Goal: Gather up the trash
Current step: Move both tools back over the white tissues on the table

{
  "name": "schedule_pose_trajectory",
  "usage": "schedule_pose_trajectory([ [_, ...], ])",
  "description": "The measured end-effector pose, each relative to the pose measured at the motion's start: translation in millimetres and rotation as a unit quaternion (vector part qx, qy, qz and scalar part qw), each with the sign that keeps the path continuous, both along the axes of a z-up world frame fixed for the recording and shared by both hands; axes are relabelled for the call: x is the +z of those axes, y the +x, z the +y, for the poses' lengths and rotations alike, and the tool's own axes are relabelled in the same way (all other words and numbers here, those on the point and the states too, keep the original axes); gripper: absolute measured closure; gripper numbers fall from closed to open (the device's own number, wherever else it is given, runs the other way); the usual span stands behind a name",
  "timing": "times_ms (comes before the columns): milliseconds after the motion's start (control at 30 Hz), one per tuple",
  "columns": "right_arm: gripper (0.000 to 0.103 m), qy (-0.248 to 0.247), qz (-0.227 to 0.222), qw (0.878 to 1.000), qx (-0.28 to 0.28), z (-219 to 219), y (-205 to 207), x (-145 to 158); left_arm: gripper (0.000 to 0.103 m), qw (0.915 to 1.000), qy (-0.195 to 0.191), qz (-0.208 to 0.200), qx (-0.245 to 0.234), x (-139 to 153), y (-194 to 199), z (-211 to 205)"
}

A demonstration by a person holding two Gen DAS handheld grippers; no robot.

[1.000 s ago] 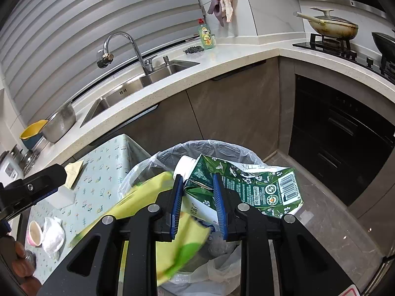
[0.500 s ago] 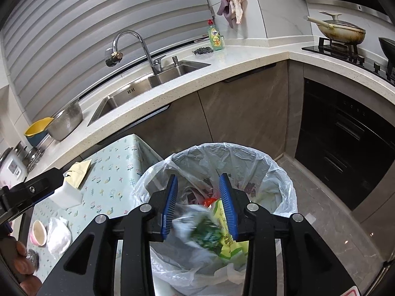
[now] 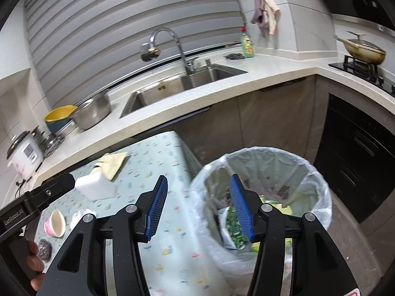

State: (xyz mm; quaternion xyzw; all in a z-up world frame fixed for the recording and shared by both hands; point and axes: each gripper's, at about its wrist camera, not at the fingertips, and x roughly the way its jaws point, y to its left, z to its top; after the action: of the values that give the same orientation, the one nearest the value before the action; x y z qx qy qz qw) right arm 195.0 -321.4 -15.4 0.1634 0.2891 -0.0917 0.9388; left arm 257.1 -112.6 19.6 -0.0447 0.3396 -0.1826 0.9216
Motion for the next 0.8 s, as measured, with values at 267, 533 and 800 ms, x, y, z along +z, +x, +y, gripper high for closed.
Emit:
schedule_pose_trajectory([
  [267,0.05,-0.005,0.014,0.997,0.077,85,13,-3,0.015,0.9977,0.002,0.007,0.067,-3,0,84],
  [533,0.05,-0.003,0.046,0.989,0.141,168,29,-27,0.015,0.9907,0.027,0.028,0.131,-24,-2,163],
  [800,0.05,-0.007,0.091,0.981,0.172,220,52,-61,0.015,0.9828,0.033,0.055,0.173,-50,-2,219],
])
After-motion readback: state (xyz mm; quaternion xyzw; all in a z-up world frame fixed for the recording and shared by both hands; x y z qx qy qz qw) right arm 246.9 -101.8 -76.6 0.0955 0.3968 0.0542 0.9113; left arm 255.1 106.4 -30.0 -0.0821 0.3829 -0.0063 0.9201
